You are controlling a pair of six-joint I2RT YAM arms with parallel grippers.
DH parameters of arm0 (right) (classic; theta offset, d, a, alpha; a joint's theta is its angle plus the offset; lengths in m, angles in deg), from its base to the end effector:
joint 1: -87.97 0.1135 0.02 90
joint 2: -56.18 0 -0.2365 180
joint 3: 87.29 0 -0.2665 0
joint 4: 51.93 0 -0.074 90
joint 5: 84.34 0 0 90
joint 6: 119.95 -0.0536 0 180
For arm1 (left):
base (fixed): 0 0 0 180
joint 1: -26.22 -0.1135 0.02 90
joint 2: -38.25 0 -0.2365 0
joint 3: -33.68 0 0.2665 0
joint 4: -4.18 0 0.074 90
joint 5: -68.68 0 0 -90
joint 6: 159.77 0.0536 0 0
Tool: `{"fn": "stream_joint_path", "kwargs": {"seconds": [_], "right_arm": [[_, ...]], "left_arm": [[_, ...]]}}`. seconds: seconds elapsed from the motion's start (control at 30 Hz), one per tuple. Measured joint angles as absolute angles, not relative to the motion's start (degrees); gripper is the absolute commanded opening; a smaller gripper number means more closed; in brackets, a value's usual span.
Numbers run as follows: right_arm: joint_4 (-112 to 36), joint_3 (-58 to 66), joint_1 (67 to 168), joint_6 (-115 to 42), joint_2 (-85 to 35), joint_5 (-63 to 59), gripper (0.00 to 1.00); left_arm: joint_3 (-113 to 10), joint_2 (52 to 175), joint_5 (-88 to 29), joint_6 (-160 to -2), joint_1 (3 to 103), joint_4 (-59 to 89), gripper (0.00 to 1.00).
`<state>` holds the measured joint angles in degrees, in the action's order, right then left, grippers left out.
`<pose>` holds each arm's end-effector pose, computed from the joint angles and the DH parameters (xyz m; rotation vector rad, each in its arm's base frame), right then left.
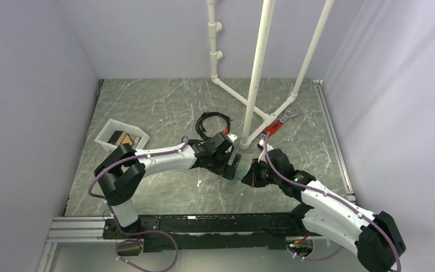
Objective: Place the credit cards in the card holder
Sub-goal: Open the card holder at the center of the board.
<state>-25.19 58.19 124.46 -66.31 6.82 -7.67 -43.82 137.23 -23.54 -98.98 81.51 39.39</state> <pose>0.1679 0.1395 0.1410 -0.1314 2.4475 0.8836 0.2118 -0.3094 0.1429 0.6194 2.6055 -0.5771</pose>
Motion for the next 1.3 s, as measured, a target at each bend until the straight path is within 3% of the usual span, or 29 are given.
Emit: {"fn": "stream_joint_path", "kwargs": {"seconds": [0.63,0.8,1.1,1.3], "right_arm": [[-24.14,57.25,124.27,-66.31,7.67,-7.73,0.00],[-23.42,57.22,124.25,-66.31,8.08,-7.71,0.00],[-22.13,57.16,124.11,-66.31,8.50,-6.57,0.00],[-21.17,55.21,124.05,-66.02,7.43,-5.26,0.00]], "left_arm": [[-48.80,141.38,-17.18,-95.70,84.83,43.72,0.88],[-49.65,142.14,-16.98,-95.61,84.52,44.72,0.54],[-49.83,141.44,-17.64,-98.30,79.36,44.74,0.04],[-45.72,136.83,-19.08,-101.60,76.48,43.61,0.00]]}}
